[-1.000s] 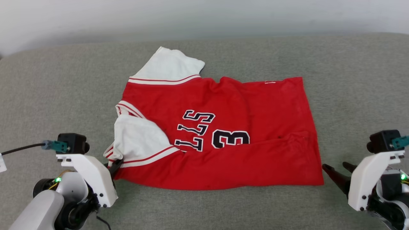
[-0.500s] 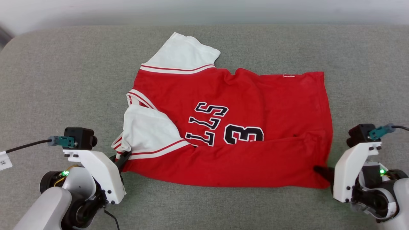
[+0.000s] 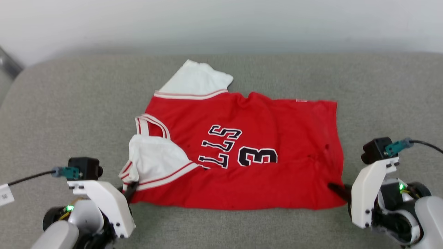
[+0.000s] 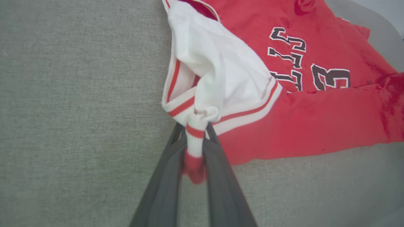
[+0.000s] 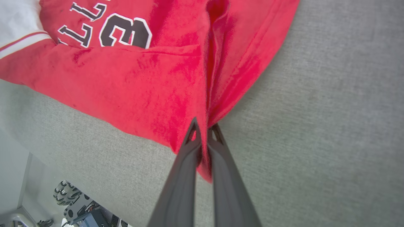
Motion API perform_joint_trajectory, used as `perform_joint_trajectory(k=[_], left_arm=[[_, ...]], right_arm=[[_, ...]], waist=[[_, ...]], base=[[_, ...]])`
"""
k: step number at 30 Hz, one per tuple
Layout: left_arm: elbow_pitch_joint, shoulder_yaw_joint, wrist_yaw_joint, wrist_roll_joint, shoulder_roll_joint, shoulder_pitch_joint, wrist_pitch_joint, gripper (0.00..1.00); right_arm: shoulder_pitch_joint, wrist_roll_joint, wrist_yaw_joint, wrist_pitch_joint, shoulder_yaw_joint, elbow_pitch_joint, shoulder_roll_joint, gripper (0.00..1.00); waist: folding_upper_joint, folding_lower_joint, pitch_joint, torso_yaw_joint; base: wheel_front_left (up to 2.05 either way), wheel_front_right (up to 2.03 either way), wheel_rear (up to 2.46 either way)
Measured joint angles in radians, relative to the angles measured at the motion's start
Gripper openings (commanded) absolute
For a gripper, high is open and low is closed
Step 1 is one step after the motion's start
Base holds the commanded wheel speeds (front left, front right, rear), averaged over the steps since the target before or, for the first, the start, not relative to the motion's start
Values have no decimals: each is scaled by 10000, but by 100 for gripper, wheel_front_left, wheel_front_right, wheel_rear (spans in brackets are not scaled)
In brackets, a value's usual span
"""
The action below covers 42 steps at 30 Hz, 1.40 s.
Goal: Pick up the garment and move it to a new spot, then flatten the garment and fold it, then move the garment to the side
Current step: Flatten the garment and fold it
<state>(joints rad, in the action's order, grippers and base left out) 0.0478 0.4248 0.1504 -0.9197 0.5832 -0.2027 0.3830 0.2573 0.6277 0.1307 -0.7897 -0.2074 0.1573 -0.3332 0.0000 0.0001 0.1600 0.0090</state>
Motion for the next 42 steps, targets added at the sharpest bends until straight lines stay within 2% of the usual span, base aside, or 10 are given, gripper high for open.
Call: perform_joint_trajectory(k=[6,13,16,19,20,21,22,28,37,42], left_arm=[[-238,71,238,-182,-25,1000,-67,0],[-1020,-257,846,-401,403,2363,-155,0],[-1110,-305,915,-575,483,2848,-128,0],[-894,-259,869,-704,309,2999,-190,0],[-759,-247,825,-719,211,2988,-255,0],[-602,-205,779,-725,140,2963,-259,38],[-435,-157,717,-721,54,2913,-293,100],[188,-295,608,-368,-311,2308,-1256,100],[443,-903,886,640,-458,1090,-3124,100],[817,-1264,654,1034,-336,-747,-3753,100]], right_arm=[[-821,207,0,56,-190,-29,-167,0],[-1869,320,0,0,-63,-479,-265,0],[-2310,276,0,79,71,-464,-234,0],[-2518,130,0,424,150,-280,-105,3],[-2562,105,2,625,221,-205,-35,33],[-2586,21,0,798,215,-136,4,100],[-2618,-69,0,1037,196,-109,6,100],[-2693,-803,0,3160,307,-460,84,100],[-2711,-2174,2,5965,922,-1402,709,100],[-1853,-2629,0,7058,1062,-2380,1093,100]], waist=[[0,-1,-1040,10],[0,-3,-1970,100],[0,-4,-2066,193],[0,-4,-2018,241],[0,-3,-1985,247],[0,-3,-1951,252],[0,-3,-1918,259],[0,-2,-1800,116],[0,-2,-1630,-598],[0,0,-670,-1013]], base=[[0,0,0],[0,0,0],[0,0,0],[0,0,0],[0,0,0],[0,0,0],[0,0,0],[0,0,0],[0,0,0],[0,0,0]])
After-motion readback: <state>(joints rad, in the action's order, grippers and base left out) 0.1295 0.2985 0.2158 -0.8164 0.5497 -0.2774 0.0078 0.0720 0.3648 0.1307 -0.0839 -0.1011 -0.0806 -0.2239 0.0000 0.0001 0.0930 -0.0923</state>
